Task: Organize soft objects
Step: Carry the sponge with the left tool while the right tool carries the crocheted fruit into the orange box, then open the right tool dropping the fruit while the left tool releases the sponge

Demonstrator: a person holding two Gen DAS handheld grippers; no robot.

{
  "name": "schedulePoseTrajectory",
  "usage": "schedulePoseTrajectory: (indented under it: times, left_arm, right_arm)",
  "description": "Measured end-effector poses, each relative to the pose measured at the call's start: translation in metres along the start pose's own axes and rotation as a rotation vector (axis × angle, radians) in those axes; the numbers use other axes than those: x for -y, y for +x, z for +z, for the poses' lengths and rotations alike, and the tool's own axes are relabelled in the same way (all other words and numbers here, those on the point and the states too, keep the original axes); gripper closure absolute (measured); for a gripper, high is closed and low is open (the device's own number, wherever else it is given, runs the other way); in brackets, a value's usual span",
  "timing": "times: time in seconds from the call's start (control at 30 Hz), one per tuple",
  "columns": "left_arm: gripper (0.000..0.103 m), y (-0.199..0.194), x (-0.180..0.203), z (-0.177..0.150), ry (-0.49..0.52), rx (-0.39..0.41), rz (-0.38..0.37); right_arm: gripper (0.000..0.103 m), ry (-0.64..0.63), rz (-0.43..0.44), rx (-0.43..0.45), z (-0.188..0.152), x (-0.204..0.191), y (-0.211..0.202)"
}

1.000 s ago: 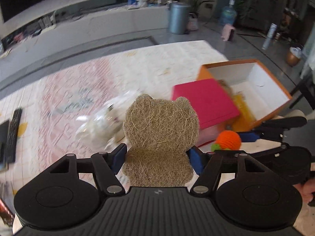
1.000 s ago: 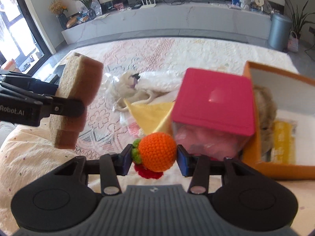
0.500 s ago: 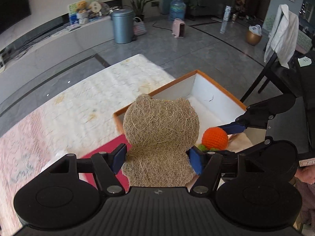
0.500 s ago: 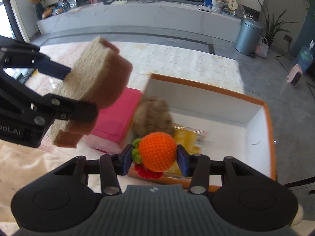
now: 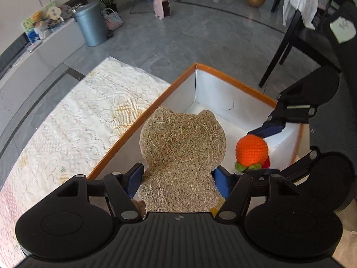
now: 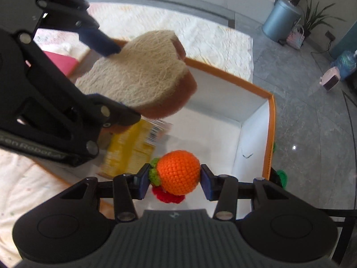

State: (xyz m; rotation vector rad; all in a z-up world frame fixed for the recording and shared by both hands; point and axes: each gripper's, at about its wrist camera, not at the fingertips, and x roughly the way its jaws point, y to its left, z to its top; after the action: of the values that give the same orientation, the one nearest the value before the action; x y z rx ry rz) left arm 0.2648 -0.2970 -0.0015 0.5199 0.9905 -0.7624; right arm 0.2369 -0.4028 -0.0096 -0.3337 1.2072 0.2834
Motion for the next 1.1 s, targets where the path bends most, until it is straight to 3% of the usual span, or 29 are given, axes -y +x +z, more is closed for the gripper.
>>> schedulePoseTrajectory:
  times: [0.17, 0.4, 0.57, 0.77, 0.9, 1.03, 1.07, 1.1]
  left_arm:
    - [0.026, 0.04, -0.011, 0.007, 0.06, -0.061, -0.007]
    - [0.025, 0.067, -0.012, 0.01, 0.151, -0.111, 0.016]
    - [0.02, 0.073, -0.01, 0.007, 0.171, -0.096, 0.005]
    - [0.017, 0.062, -0.009, 0.006, 0.193, -0.065, 0.022]
    - [0.013, 0.056, -0.009, 0.006, 0.188, -0.051, 0.015]
    - [0.012, 0.057, -0.017, 0.005, 0.114, -0.058, 0.008]
    - [0.013, 0.056, -0.019, 0.004, 0.098, -0.057, 0.003]
    - [0.021, 0.054, -0.021, 0.002, 0.088, -0.054, -0.002]
  right_arm:
    - [0.056, -0.006, 0.023, -0.051, 0.008, 0.013, 0.032]
    - [0.056, -0.021, 0.043, -0.096, 0.021, 0.018, 0.064]
    - [0.055, -0.024, 0.057, -0.1, 0.023, 0.017, 0.07]
    - [0.044, -0.022, 0.059, -0.087, 0.021, 0.014, 0.065]
    - [0.04, -0.022, 0.055, -0.084, 0.021, 0.016, 0.067]
    - [0.04, -0.035, 0.052, -0.075, 0.018, 0.01, 0.064]
    - [0.04, -0.035, 0.049, -0.073, 0.017, 0.01, 0.062]
    - [0.04, -0.034, 0.047, -0.074, 0.016, 0.009, 0.061]
